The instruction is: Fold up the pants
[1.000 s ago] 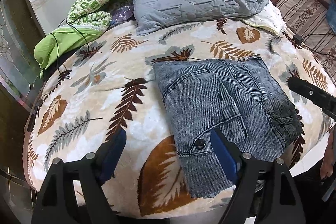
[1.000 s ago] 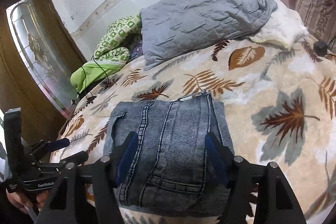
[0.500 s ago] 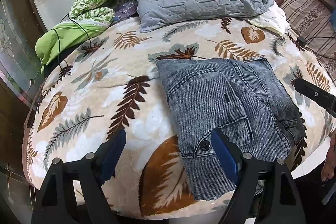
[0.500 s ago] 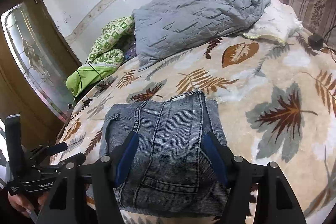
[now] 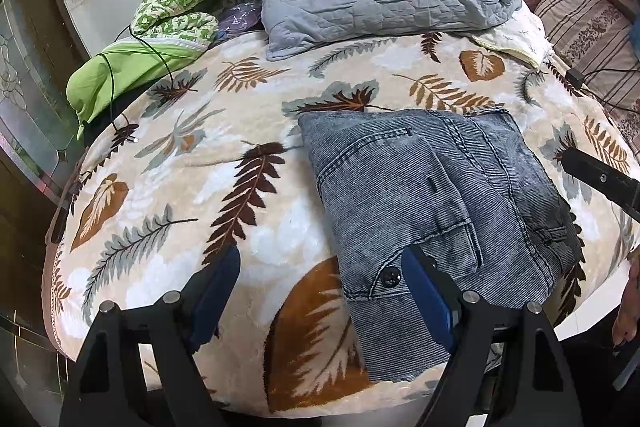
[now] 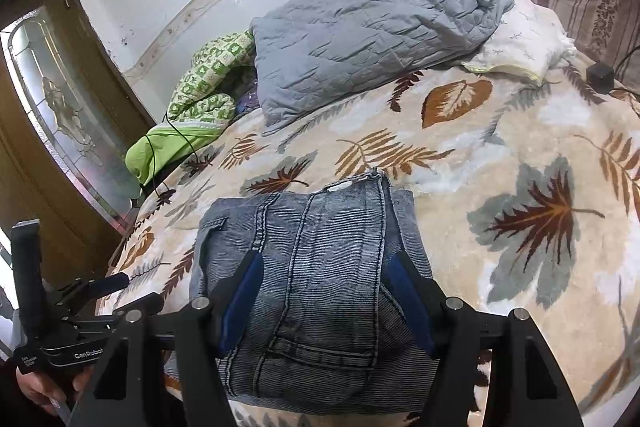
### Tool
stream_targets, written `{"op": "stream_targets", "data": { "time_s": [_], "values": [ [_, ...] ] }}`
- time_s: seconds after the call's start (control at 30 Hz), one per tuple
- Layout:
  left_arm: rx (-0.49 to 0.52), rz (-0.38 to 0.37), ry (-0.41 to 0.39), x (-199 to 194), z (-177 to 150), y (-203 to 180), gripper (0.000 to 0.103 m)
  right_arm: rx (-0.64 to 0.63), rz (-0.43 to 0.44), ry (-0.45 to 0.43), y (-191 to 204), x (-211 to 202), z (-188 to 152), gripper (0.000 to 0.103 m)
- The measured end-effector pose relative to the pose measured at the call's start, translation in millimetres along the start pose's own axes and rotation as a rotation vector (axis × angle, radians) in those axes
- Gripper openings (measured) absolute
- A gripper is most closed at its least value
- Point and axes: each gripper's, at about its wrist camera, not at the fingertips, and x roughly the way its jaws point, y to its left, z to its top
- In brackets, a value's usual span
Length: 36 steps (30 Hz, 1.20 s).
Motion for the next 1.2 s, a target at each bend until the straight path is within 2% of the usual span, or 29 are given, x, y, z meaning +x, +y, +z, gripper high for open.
{"op": "stream_targets", "data": {
  "time_s": [1.2],
  "values": [
    [0.0,-0.005,-0.002,-0.9,-0.1,-6.0,0.083,-0.002,0.001,-0.001,2.9,-2.1,-1.0,0.069]
  ]
}}
